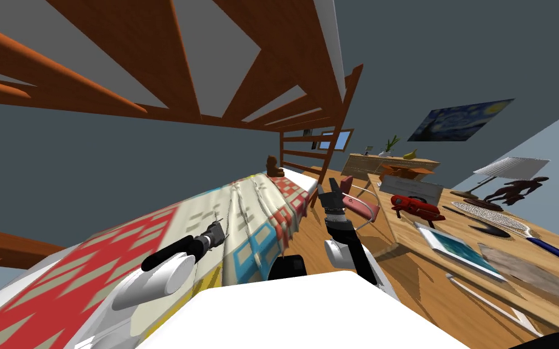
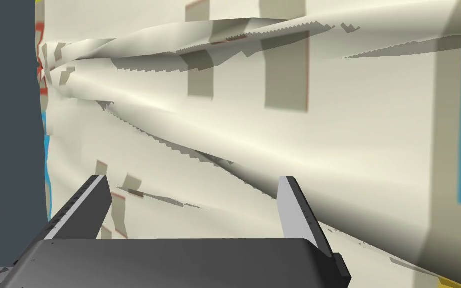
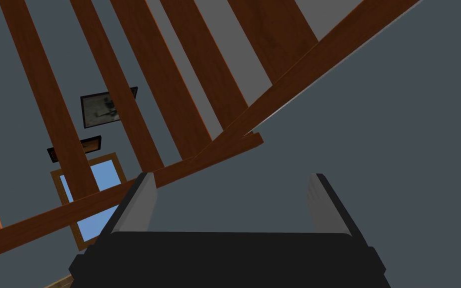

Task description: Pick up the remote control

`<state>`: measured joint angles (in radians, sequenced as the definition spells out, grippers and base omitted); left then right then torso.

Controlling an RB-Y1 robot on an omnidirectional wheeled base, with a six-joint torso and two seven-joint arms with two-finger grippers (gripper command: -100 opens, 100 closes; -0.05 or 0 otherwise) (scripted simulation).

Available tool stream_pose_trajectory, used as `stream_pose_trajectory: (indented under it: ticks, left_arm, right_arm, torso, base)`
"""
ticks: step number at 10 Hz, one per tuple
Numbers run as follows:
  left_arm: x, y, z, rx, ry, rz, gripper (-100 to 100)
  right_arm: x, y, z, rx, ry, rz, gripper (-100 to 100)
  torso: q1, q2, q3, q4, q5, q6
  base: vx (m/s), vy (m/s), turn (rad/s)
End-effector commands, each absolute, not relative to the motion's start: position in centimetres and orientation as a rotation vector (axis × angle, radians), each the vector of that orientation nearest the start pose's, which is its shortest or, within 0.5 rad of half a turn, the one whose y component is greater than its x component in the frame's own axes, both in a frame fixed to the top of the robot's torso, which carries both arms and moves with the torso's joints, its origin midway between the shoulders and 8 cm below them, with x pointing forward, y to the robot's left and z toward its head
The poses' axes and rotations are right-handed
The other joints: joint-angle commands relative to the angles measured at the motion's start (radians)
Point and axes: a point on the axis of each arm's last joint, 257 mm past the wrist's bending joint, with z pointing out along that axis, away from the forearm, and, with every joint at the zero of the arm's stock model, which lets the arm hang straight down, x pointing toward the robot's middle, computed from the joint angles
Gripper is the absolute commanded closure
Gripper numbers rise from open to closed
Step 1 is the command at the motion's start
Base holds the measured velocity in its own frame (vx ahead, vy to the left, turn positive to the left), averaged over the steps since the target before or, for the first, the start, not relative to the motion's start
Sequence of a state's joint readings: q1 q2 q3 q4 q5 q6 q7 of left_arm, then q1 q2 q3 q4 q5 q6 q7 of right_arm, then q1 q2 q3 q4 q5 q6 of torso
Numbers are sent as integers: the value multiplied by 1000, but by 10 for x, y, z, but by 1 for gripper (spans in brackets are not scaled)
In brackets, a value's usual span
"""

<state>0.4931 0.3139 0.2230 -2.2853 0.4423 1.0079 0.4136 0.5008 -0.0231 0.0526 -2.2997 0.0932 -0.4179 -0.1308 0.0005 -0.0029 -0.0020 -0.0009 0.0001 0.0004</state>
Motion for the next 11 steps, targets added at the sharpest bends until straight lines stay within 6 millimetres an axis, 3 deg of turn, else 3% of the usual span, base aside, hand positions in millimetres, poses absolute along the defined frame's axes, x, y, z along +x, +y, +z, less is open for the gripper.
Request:
stream_pose_trajectory:
  ticks: [1,11]
  left_arm:
    - [327,368,-302,-2227,1257,-864,-100]
    - [271,378,-351,-2477,1305,-602,-100]
  right_arm:
    - [357,-251,15,697,697,1398,0]
    - [357,-251,15,697,697,1398,0]
  torso:
    - [0,0,0,0,0,0]
    - [0,-3,-2,-1,0,0]
  base:
    - [92,5,48]
    - [71,-4,24]
